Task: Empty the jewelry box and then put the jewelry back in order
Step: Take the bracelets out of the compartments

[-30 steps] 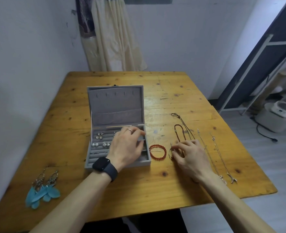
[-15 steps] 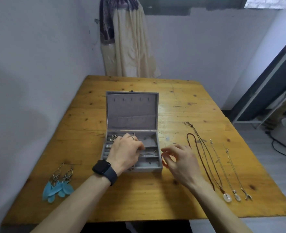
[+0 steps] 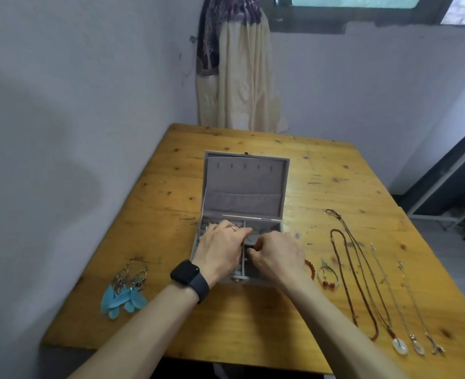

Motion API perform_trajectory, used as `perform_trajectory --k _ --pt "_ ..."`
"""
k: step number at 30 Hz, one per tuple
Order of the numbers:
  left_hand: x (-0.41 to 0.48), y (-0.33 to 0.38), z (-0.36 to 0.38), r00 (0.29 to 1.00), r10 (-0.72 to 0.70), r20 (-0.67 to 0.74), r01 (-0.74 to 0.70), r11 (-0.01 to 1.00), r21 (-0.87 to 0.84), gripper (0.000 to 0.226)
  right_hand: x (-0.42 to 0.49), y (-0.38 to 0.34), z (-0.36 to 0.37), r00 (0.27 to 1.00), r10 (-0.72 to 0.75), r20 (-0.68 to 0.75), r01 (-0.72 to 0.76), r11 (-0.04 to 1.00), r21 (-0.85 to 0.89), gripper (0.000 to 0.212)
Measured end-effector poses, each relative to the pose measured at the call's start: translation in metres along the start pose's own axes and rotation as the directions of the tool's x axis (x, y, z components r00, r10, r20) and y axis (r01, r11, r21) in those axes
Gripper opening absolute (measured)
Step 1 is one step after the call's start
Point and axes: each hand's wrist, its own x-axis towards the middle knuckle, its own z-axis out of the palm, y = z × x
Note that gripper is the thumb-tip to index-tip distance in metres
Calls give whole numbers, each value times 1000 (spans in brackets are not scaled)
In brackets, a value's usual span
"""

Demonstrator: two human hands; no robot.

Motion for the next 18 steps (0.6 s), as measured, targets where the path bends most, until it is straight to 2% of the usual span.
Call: perform_trajectory --k 4,6,8,11,14,18 --pt "-4 -5 4 1000 -10 -4 10 1000 -21 52 2 2 4 998 15 54 -16 1000 22 31" --pt "-3 -5 4 1000 -11 -17 11 1000 -27 51 -1 12 1 995 0 102 -22 978 209 29" --pt "-3 -3 2 999 -14 -35 12 999 -43 50 -7 21 -10 993 11 121 -66 887 458 23" --pt "-2 0 0 999 6 -52 -8 999 -44 43 -22 28 -35 986 79 145 -159 682 714 22" --pt "2 3 -3 999 13 -50 -15 998 -53 35 -34 29 -57 977 125 171 -211 506 836 24" --pt "13 17 -11 992 111 64 -114 992 47 25 -44 38 -71 966 197 166 -230 370 900 24"
